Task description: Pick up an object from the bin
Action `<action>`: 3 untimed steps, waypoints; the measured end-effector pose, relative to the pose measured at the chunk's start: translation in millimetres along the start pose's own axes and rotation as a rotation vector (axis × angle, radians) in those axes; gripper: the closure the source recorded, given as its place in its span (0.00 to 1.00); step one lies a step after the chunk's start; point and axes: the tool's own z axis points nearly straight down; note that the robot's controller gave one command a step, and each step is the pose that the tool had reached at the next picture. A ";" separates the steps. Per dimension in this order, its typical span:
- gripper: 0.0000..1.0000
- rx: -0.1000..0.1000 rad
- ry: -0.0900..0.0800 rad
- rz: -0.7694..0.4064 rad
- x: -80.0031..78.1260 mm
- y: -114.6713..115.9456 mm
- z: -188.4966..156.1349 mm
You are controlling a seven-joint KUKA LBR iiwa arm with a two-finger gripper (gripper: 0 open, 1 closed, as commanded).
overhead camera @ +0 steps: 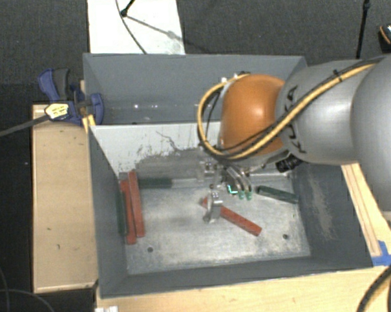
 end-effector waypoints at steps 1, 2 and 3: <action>0.00 0.002 -0.004 0.241 -10.6 -76.6 62.1; 0.00 0.000 -0.009 0.106 -13.1 -103.4 60.3; 1.00 -0.001 -0.009 0.109 -13.1 -102.6 60.2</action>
Offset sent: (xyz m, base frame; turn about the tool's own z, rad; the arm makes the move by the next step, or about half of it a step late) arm 0.0111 -0.0739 -0.0611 0.2393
